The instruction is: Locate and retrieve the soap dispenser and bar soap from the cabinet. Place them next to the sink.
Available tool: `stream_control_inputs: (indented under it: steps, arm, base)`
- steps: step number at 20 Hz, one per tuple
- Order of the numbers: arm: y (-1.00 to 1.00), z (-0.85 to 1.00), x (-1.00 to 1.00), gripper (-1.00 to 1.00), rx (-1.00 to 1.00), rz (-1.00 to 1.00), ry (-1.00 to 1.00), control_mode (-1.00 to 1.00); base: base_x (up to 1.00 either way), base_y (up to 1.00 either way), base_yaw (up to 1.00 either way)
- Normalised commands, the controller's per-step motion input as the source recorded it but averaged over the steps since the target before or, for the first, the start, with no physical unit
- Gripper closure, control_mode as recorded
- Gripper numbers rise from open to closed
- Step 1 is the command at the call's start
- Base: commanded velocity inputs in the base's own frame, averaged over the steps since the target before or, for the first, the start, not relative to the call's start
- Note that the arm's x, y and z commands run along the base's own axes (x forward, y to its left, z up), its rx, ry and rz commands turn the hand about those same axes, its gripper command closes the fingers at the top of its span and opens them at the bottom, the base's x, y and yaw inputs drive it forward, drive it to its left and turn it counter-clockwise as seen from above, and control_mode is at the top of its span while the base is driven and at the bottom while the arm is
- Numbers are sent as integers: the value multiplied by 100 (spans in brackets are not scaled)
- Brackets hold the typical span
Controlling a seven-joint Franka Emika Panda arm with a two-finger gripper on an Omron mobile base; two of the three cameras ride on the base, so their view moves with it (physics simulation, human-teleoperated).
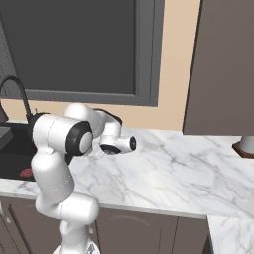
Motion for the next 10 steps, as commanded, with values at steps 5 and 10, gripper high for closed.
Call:
stream_control_inputs:
  steps: [5, 10]
  arm:
    - [-18, 35, -10, -100, -21, -7, 0, -100]
    - [-20, 45, -15, -100, -23, -7, 1, -100]
  base:
    - [0, 0, 0]
    - [0, 0, 0]
